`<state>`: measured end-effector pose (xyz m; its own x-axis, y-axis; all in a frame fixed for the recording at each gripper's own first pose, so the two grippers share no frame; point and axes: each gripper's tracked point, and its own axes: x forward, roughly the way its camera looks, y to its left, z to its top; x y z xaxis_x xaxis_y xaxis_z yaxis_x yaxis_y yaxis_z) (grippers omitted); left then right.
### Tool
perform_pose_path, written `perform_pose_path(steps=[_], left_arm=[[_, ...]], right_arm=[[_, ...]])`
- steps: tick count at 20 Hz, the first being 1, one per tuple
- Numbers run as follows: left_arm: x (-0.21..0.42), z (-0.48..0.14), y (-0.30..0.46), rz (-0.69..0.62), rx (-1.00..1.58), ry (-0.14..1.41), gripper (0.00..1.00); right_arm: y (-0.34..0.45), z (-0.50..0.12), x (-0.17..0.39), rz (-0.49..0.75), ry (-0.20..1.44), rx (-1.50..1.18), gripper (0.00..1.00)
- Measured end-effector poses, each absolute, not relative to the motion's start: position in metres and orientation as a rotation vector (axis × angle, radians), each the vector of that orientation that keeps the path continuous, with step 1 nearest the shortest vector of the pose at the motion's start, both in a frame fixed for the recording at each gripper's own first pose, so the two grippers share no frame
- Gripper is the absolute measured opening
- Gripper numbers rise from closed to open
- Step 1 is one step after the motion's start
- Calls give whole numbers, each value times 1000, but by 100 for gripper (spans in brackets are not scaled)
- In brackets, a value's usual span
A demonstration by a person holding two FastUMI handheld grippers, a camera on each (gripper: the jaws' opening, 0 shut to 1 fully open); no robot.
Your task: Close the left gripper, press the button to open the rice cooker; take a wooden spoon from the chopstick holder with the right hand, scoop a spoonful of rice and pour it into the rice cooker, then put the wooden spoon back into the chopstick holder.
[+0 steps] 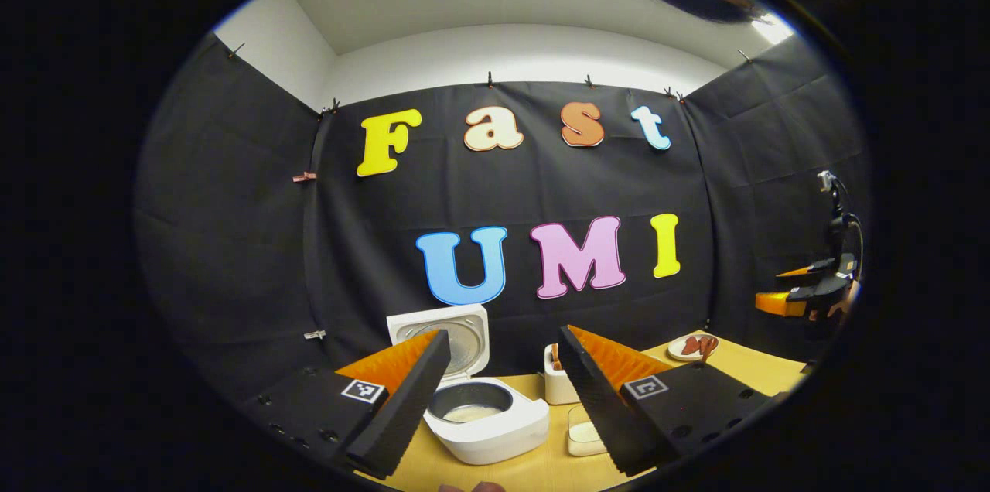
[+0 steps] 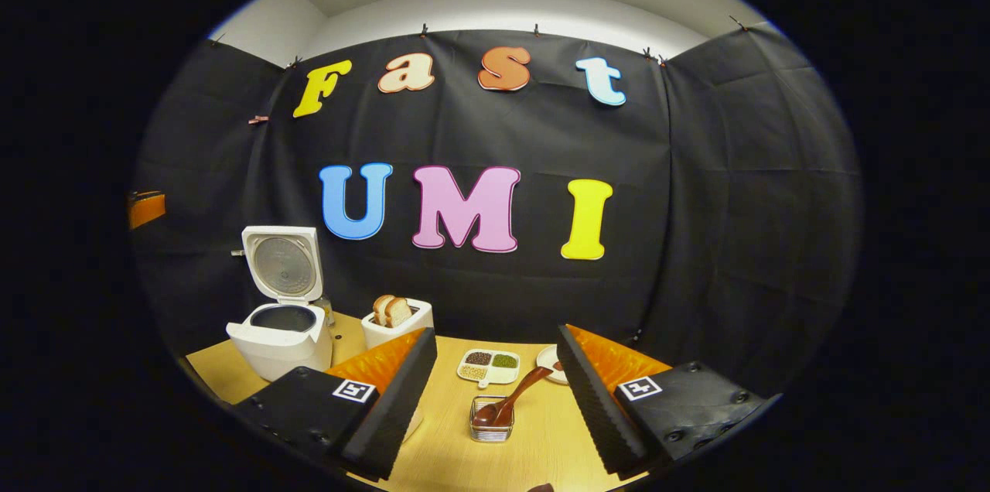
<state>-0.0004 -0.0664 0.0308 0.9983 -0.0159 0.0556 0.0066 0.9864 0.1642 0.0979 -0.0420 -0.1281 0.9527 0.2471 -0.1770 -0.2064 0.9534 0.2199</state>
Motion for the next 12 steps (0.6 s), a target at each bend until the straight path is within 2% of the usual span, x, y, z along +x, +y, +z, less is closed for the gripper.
perform_pose_path(steps=[12], left_arm=[[5,21,-69,135,151,-6,96]], right_arm=[[-24,-306,177,311,512,360,96]])
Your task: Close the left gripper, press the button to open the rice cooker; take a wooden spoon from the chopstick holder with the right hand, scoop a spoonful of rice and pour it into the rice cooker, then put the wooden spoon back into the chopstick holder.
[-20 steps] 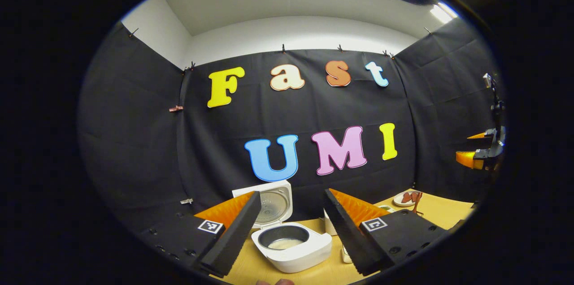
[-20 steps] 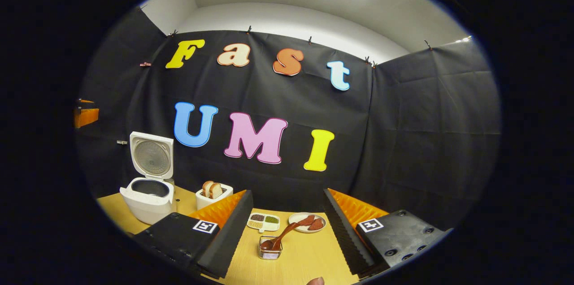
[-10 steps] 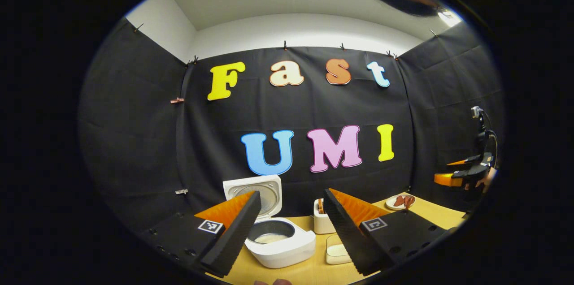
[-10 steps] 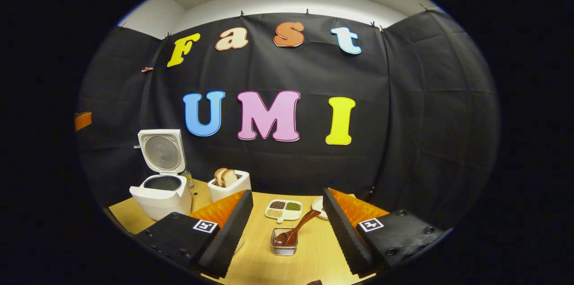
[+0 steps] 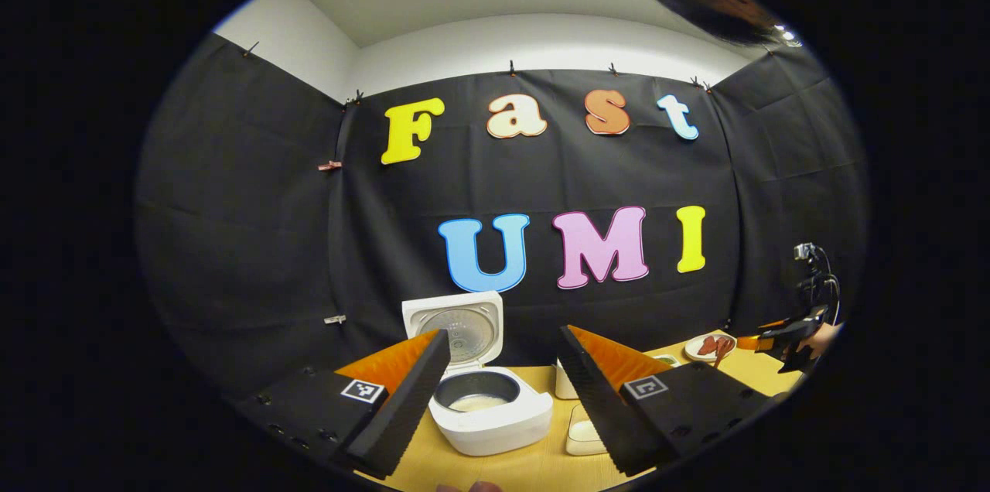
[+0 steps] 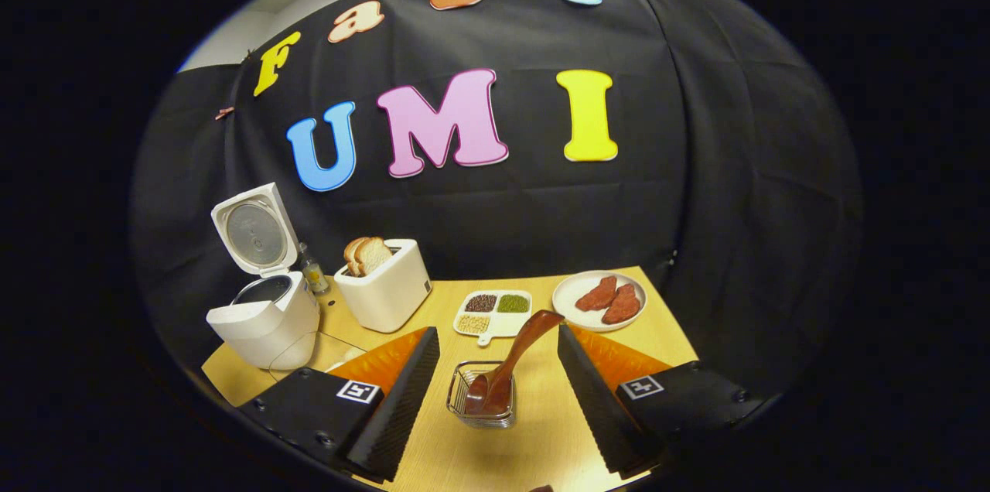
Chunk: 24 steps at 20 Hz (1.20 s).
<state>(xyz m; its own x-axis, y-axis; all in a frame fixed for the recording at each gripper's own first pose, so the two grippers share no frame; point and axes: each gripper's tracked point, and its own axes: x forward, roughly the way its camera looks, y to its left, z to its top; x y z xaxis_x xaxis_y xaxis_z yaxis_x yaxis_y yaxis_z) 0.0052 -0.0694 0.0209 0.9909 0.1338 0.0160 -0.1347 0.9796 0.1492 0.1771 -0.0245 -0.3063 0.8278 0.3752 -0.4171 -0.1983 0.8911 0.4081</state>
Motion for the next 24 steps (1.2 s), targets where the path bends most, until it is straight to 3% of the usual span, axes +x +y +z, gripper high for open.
perform_pose_path(steps=[2,5,8,9,10,11,12,13,15,21,22,24], left_arm=[[2,24,-70,168,166,-4,96],[0,21,-74,205,177,14,96],[-2,16,-74,246,201,40,96],[-1,16,-76,250,206,46,96],[-2,15,-78,254,207,51,96],[-2,14,-79,257,207,53,96],[-2,14,-79,260,206,55,96],[-2,13,-80,260,202,56,96],[-3,11,-82,257,191,58,96],[-6,9,-72,259,194,68,96],[-7,8,-69,262,190,67,97],[-10,7,-63,268,179,73,97]], right_arm=[[-19,-334,192,315,557,386,89],[-17,-373,206,303,630,406,64],[-3,-398,214,327,694,481,46],[3,-404,217,337,706,508,54],[10,-410,219,348,718,534,54],[17,-412,220,362,727,561,46],[24,-415,221,373,731,578,54],[26,-415,219,379,731,576,54],[27,-422,222,366,708,522,21],[40,-408,190,447,701,472,20],[42,-411,189,446,707,468,11],[44,-416,192,437,714,467,25]])
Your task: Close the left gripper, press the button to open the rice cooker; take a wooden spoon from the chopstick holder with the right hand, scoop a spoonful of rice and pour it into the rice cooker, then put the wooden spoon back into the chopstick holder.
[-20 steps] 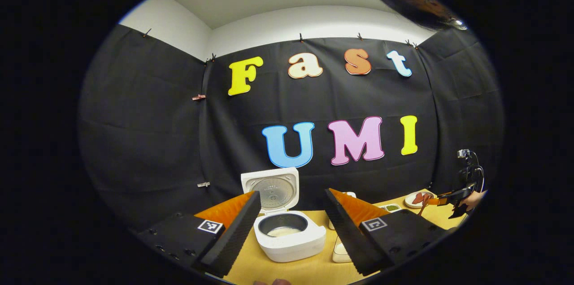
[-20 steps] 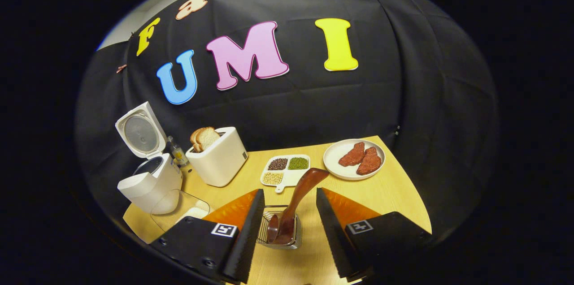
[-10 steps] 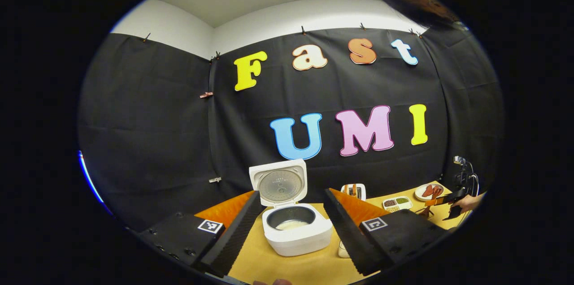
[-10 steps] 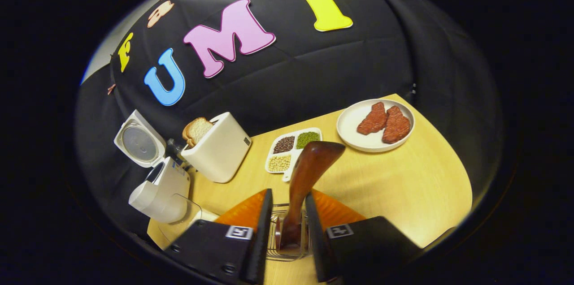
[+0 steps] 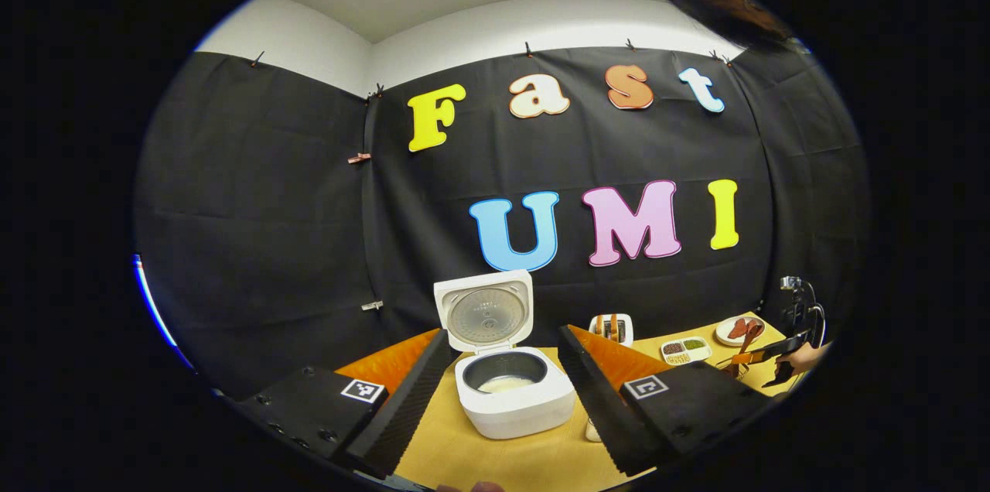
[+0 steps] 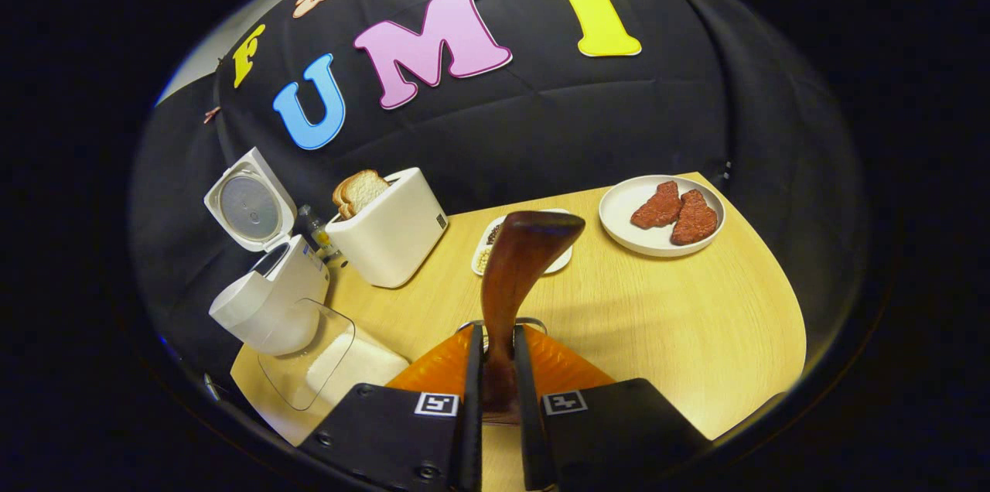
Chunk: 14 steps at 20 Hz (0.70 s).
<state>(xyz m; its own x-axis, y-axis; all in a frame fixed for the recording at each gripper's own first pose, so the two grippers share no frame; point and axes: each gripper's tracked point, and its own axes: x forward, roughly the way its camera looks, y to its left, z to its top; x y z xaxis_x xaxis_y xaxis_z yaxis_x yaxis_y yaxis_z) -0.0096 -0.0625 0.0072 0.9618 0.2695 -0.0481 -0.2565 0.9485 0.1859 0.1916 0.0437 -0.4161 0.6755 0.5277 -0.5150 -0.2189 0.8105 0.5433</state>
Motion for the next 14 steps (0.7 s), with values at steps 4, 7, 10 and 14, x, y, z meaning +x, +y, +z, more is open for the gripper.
perform_pose_path(steps=[4,7,10,14], left_arm=[[-15,6,-52,279,154,81,97],[-20,6,-48,264,172,87,96],[-19,6,-41,239,170,84,96],[-21,0,-27,202,152,93,97]], right_arm=[[39,-415,194,391,726,491,15],[32,-387,199,377,663,511,15],[23,-358,205,356,606,521,15],[15,-311,209,323,527,509,15]])
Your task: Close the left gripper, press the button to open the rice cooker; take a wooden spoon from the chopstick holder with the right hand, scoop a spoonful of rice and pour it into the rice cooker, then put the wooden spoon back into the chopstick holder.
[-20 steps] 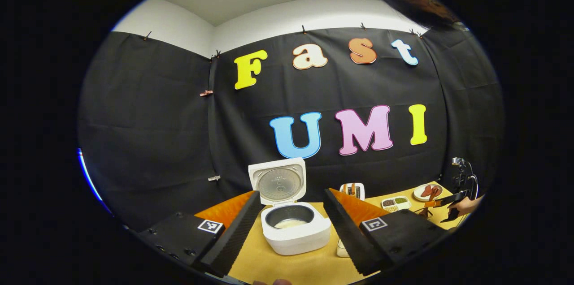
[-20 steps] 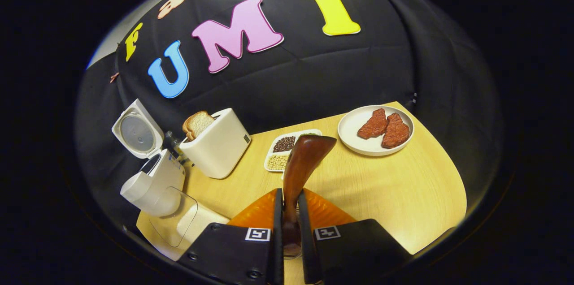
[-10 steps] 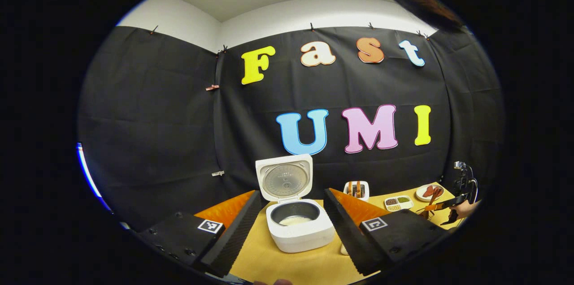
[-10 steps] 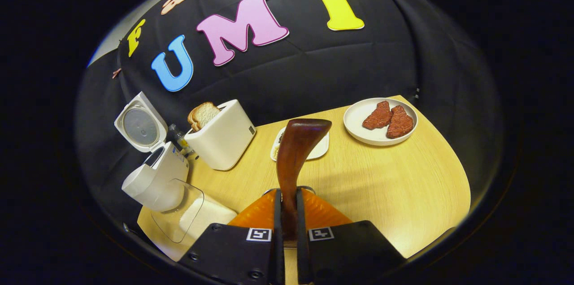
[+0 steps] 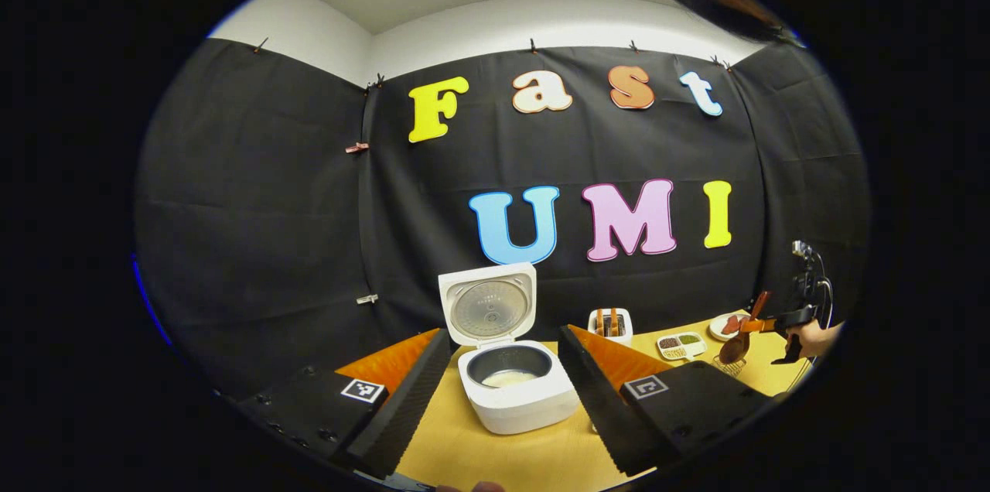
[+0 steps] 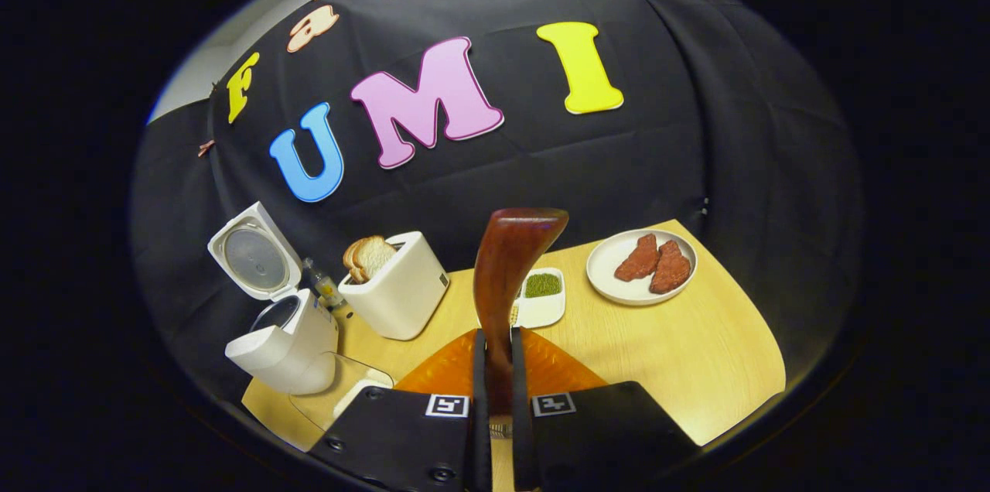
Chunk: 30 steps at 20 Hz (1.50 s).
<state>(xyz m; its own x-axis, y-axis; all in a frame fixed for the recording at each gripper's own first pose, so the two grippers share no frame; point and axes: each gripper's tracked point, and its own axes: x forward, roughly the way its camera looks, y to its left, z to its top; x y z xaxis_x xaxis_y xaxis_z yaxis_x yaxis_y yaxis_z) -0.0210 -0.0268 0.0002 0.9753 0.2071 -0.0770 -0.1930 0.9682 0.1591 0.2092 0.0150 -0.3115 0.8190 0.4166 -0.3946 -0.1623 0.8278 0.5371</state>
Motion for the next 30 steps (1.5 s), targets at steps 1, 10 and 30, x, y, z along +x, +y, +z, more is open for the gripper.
perform_pose_path(steps=[1,10,30], left_arm=[[-21,-1,-22,194,147,93,96],[-13,-14,17,103,102,108,97],[-3,-36,74,31,65,128,97]], right_arm=[[17,-298,207,323,507,506,15],[99,-220,161,408,440,435,15],[254,-358,110,356,624,-46,15]])
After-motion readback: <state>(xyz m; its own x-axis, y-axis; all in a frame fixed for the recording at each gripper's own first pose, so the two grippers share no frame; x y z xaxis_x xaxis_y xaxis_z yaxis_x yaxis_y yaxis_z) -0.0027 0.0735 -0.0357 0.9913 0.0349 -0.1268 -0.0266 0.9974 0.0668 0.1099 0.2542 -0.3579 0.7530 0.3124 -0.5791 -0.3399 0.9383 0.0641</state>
